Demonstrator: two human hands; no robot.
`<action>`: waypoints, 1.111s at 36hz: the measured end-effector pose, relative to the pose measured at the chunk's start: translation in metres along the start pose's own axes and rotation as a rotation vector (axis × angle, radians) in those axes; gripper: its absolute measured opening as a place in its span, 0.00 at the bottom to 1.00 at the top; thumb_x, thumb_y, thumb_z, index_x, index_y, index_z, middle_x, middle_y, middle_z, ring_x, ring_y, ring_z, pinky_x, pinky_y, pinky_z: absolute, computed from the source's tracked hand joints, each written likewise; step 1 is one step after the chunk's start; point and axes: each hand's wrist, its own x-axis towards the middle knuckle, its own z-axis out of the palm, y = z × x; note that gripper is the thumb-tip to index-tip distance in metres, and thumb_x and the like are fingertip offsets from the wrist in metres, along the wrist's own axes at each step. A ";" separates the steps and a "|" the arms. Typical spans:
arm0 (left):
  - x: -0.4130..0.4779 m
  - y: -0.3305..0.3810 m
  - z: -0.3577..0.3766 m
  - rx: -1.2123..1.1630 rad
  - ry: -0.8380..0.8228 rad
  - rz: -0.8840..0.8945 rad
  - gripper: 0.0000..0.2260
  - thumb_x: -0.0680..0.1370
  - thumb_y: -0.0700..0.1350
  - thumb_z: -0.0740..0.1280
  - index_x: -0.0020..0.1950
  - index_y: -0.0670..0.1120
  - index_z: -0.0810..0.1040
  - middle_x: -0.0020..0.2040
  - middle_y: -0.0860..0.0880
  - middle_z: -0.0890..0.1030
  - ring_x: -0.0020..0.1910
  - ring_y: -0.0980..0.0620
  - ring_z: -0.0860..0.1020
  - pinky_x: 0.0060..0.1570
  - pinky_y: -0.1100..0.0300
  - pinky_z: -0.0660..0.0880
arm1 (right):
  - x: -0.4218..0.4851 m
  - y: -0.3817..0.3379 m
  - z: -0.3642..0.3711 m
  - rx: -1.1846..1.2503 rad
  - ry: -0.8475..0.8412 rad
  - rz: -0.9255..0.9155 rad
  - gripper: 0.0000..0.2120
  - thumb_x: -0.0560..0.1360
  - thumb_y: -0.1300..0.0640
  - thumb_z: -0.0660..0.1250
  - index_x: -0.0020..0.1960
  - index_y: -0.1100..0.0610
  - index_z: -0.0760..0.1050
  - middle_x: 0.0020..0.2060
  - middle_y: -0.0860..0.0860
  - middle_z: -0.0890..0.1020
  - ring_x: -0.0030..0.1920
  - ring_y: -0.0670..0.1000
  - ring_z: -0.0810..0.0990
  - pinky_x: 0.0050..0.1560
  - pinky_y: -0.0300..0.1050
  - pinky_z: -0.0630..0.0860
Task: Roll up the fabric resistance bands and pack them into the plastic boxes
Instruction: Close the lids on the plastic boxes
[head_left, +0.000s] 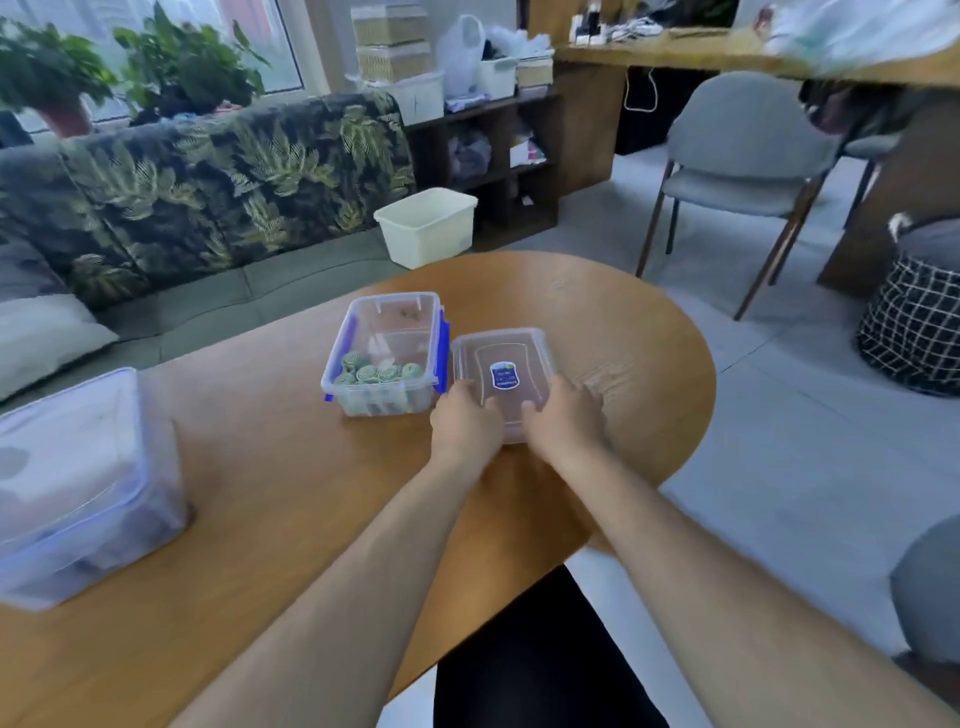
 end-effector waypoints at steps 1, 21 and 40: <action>0.000 0.002 0.000 -0.013 0.001 -0.013 0.22 0.80 0.46 0.64 0.74 0.44 0.70 0.69 0.44 0.76 0.70 0.41 0.71 0.68 0.47 0.71 | 0.003 0.002 -0.001 0.042 0.008 0.033 0.21 0.78 0.52 0.66 0.69 0.59 0.73 0.63 0.59 0.77 0.68 0.62 0.70 0.66 0.52 0.70; 0.051 -0.008 -0.119 -0.233 0.265 0.101 0.19 0.79 0.39 0.68 0.70 0.44 0.74 0.66 0.50 0.78 0.67 0.53 0.74 0.61 0.62 0.69 | 0.026 -0.110 -0.003 0.494 -0.070 -0.016 0.06 0.76 0.56 0.67 0.43 0.57 0.80 0.38 0.52 0.82 0.37 0.53 0.79 0.31 0.41 0.70; 0.079 -0.054 -0.135 -0.235 0.370 0.079 0.08 0.79 0.39 0.65 0.56 0.48 0.76 0.47 0.59 0.76 0.51 0.55 0.75 0.46 0.67 0.66 | 0.035 -0.140 0.060 0.453 -0.085 0.055 0.10 0.67 0.53 0.60 0.44 0.56 0.77 0.55 0.60 0.77 0.43 0.57 0.72 0.42 0.44 0.69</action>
